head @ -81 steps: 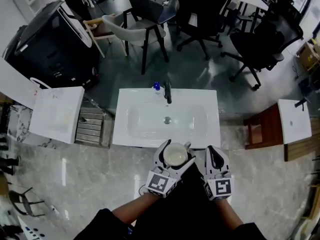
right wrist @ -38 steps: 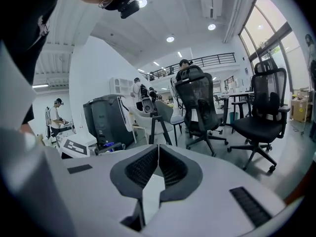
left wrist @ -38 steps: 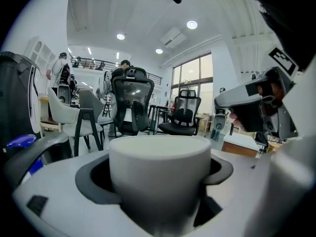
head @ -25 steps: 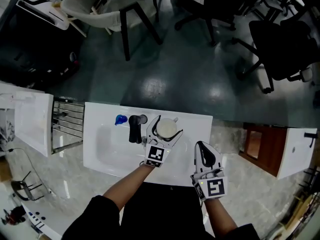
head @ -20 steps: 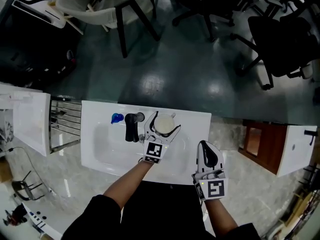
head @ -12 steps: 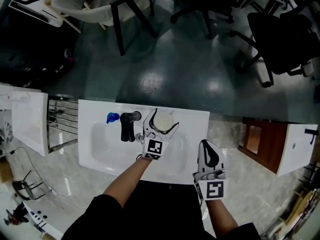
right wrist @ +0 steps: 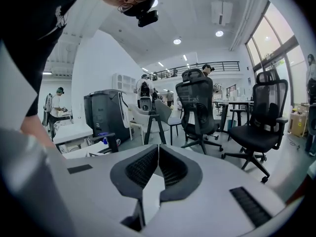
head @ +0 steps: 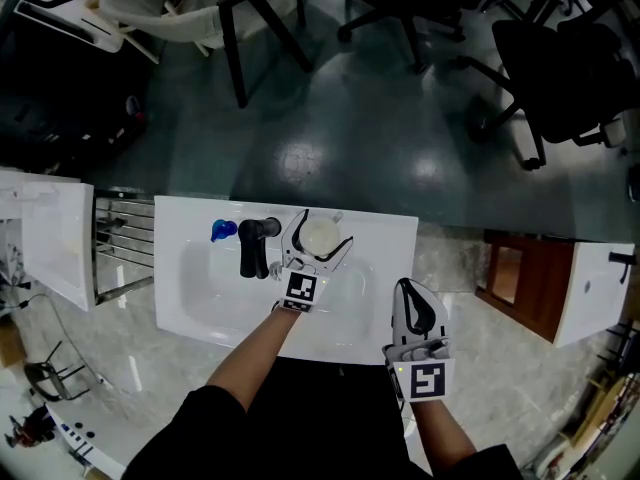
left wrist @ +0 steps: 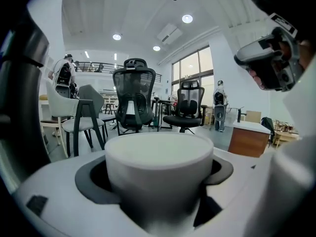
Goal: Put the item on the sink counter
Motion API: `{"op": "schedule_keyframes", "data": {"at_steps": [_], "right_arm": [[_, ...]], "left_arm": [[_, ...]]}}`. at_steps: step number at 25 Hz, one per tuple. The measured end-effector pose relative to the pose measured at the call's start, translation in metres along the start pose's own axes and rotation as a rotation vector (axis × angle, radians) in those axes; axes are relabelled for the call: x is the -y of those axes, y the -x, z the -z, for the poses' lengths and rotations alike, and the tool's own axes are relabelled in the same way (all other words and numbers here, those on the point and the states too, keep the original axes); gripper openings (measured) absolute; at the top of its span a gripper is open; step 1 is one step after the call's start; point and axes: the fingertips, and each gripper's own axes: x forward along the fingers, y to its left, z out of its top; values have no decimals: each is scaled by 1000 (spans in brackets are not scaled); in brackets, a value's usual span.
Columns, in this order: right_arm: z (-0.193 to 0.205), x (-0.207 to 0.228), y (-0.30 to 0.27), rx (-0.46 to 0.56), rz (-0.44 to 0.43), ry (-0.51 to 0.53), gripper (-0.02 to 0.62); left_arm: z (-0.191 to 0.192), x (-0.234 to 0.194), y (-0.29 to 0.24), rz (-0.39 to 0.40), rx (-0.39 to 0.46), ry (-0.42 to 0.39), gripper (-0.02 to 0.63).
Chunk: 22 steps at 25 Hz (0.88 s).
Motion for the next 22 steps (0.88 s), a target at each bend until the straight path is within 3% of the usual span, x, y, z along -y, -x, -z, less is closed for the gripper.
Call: {"op": "schedule_keyframes", "data": {"at_steps": [3,7,16,22], "right_arm": [[1,-5,3,-5,-9,-4,32],[0,-13,6,4,-19,11,32],[7,-25,5,-12,-54,11,32],[5,-31,8,-5,-112,-41,32]], "left_arm": [[7,1,3,-9,-9,-5,454],[15,7,7,2,-41,-84,454],[28,7,3,-1,-89,-72,455],[22,6,12,-21,-75,-52,456]]}}
